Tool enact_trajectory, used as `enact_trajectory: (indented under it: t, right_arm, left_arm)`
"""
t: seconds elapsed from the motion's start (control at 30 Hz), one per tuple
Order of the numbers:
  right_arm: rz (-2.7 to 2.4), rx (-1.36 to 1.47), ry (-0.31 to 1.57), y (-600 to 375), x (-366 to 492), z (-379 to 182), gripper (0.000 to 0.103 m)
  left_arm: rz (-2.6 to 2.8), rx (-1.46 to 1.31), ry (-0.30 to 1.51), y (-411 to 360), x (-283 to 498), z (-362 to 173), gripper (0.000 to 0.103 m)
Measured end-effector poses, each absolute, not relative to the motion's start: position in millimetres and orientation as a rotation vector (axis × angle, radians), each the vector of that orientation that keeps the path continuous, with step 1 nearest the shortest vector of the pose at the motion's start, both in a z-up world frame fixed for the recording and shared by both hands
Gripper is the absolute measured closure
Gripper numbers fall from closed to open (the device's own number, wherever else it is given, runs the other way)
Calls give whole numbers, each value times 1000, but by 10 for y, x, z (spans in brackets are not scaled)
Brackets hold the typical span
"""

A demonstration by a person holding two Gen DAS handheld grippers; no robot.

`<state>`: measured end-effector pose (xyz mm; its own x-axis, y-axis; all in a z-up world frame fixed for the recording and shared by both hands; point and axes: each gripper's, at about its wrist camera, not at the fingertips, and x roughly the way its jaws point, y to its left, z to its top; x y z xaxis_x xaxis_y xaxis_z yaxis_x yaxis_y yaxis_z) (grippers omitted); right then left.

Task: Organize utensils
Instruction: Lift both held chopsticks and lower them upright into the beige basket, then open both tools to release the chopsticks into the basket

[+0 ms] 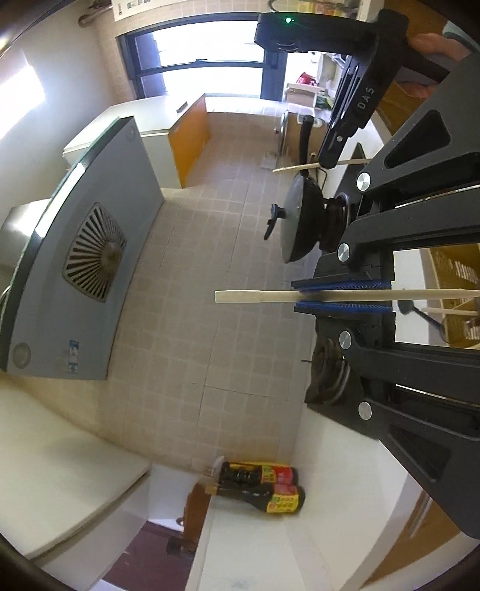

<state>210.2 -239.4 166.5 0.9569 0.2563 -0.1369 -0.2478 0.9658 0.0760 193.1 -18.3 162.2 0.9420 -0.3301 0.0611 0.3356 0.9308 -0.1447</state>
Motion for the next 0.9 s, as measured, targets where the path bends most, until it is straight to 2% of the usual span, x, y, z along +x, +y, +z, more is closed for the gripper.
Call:
enact_trajectory:
  t: [0.4, 0.77, 0.8, 0.87, 0.9]
  right_arm:
    - [215, 87, 160, -2353, 2508, 1278, 98]
    - [221, 70, 199, -2339, 2395, 1008, 98]
    - [229, 65, 211, -2339, 2366, 997, 98]
    - [244, 66, 235, -2350, 2298, 985, 94]
    - [258, 72, 252, -2368, 2250, 983, 91]
  left_arm:
    - [-272, -143, -30, -224, 2336, 1254, 99]
    - [-285, -167, -1, -139, 2347, 1025, 98]
    - [-300, -171, 11, -121, 2344, 1014, 97]
    - [-325, -165, 26, -106, 2314, 1016, 84]
    - [-330, -163, 30, -93, 2288, 1023, 68]
